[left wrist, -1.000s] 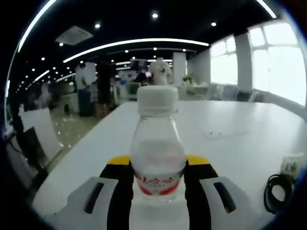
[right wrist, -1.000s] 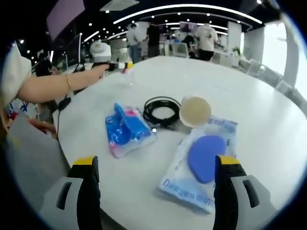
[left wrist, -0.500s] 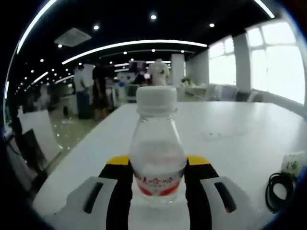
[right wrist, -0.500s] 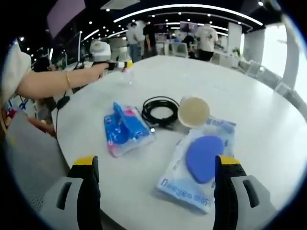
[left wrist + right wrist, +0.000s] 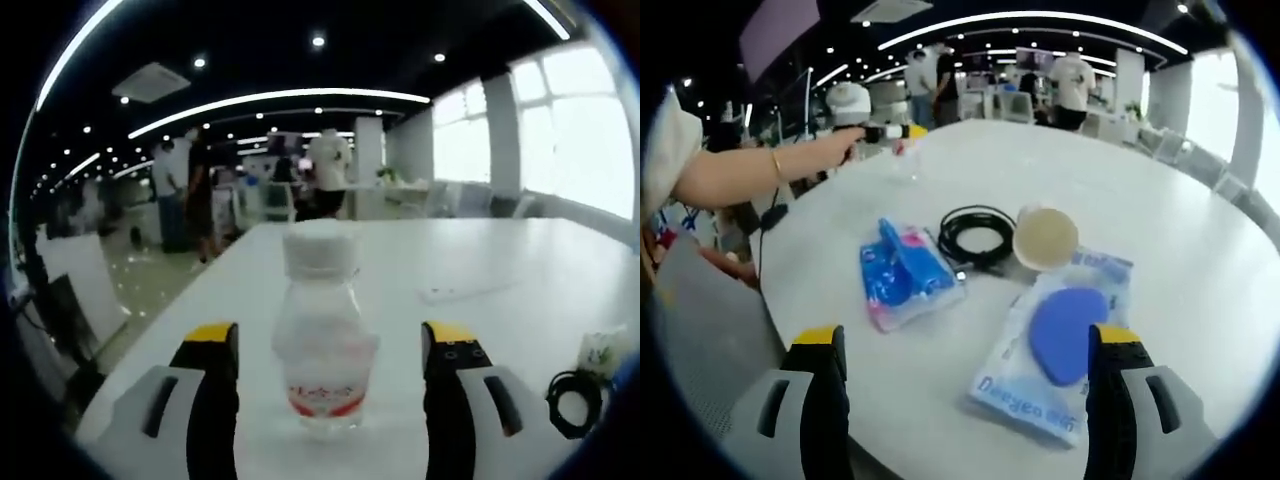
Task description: Arrange the tabletop items into an orderly group along one side of the table until the central work area is clear of visible clutter.
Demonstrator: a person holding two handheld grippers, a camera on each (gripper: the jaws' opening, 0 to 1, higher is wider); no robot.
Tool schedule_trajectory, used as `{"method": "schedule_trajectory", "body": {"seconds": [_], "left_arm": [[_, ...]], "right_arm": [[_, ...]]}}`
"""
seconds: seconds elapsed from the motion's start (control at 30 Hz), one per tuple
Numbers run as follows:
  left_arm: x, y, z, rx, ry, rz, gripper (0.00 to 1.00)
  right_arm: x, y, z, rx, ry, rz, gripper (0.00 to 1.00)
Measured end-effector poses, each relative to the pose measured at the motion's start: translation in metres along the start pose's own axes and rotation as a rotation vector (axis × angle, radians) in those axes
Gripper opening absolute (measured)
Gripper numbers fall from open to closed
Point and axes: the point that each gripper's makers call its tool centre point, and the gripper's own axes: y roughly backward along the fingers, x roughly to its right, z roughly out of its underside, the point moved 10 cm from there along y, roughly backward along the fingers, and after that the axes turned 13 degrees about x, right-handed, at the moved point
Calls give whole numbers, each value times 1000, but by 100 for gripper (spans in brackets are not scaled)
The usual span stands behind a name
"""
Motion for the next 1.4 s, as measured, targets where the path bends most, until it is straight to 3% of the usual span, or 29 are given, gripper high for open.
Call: {"method": "schedule_trajectory", "body": {"seconds": [0.17,0.5,0.93,1.4], "left_arm": [[0,10,-7,8,-46,26,81],[-4,32,-26,46,-26,55,98],[-5,68,-42,43,6,83,99],[13,104,-61,34,16,195,99]], "right_arm": [[-1,0,-3,17,-2,-5,100],[-2,0,-8,51,0,-17,100],[-7,2,-14,90,2,-35,100],[-10,3,-14,92,20,-46,99]]}}
